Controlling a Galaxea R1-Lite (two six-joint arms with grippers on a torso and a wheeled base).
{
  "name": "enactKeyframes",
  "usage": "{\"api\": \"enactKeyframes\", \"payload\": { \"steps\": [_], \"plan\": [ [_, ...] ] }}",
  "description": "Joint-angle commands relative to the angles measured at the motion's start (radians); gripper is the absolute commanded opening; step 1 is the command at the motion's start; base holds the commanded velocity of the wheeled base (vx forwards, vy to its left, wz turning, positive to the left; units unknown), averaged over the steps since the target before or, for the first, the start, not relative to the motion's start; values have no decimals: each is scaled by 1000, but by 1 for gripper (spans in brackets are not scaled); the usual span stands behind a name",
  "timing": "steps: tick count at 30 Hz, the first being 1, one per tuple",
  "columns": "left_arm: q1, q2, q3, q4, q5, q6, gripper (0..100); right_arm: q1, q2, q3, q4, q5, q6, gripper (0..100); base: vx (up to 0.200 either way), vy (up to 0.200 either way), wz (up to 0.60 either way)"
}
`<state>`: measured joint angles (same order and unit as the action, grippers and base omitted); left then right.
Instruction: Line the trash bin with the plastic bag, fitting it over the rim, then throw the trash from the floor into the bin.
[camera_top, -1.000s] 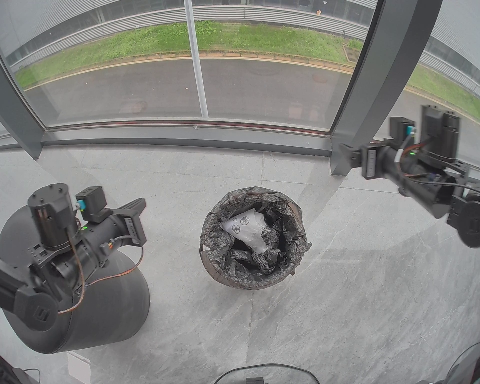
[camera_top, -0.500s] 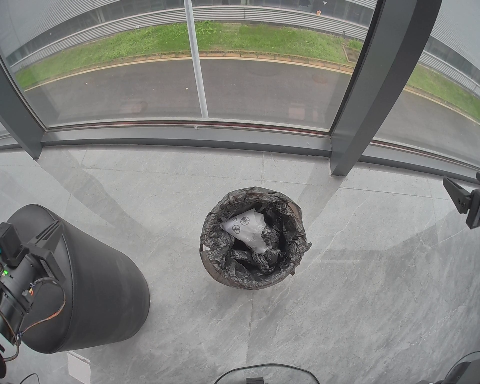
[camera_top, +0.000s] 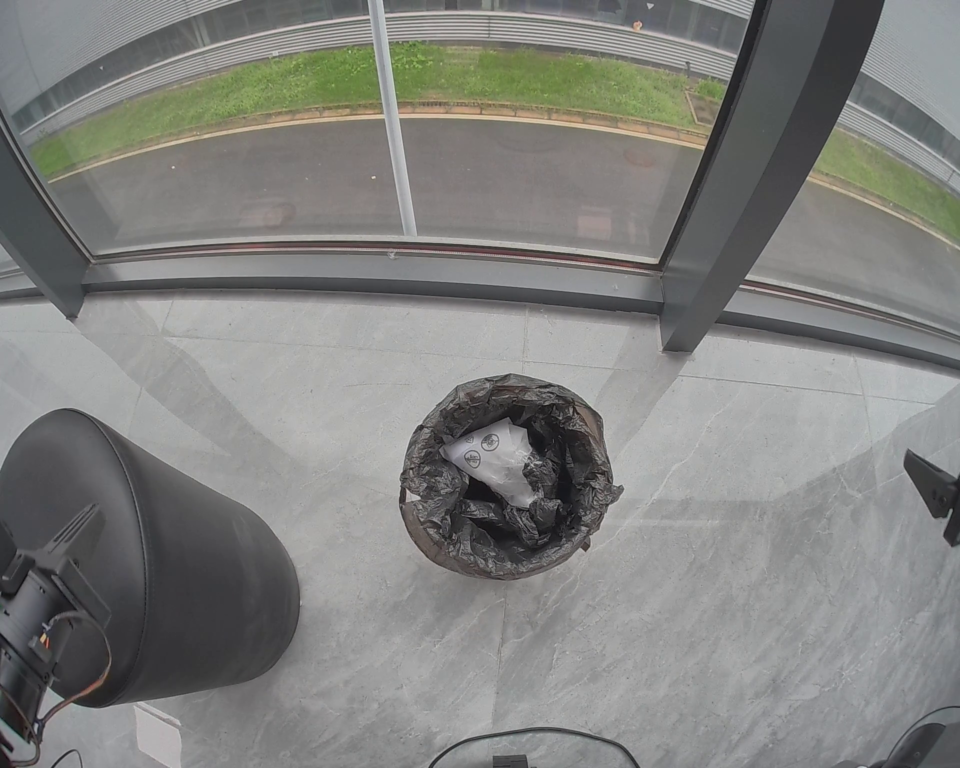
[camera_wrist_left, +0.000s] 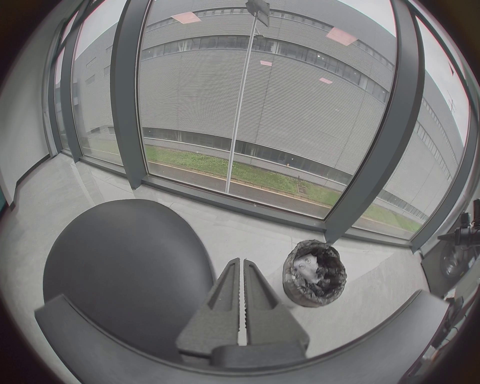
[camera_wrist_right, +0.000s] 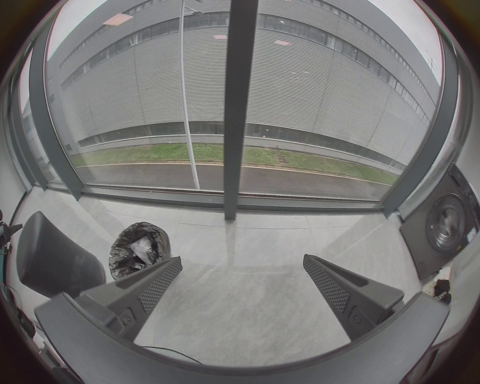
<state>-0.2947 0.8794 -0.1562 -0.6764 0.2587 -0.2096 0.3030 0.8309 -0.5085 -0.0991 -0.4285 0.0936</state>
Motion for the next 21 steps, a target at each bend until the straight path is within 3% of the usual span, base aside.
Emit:
{"api": "enactKeyframes", "payload": {
  "steps": [1, 4, 6, 9, 13, 16, 17, 19, 21],
  "plan": [
    [15, -258, 75, 159, 8, 33, 0, -160, -294, 97, 127, -24, 1, 100, 0, 0, 0],
    [26, -378, 76, 265, 8, 55, 0, -263, -420, 139, 185, -22, -8, 100, 0, 0, 0],
    [62, -528, 64, 411, 8, 76, 0, -351, -602, 188, 257, -3, -55, 100, 0, 0, 0],
    [124, -649, 58, 537, 2, 96, 0, -354, -766, 252, 291, 24, -107, 100, 0, 0, 0],
    [200, -781, 70, 646, -9, 153, 0, -328, -777, 346, 217, 20, -124, 100, 0, 0, 0],
    [204, -778, 84, 649, 37, 165, 0, -294, -831, 450, 170, 136, -166, 100, 0, 0, 0],
    [204, -778, 84, 649, 42, 167, 0, -294, -831, 455, 165, 140, -169, 100, 0, 0, 0],
    [204, -778, 112, 641, 114, 228, 0, -301, -831, 502, 47, 208, -184, 100, 0, 0, 0],
    [204, -778, 149, 615, 114, 282, 0, -301, -831, 507, 32, 303, -172, 100, 0, 0, 0]
  ]
}}
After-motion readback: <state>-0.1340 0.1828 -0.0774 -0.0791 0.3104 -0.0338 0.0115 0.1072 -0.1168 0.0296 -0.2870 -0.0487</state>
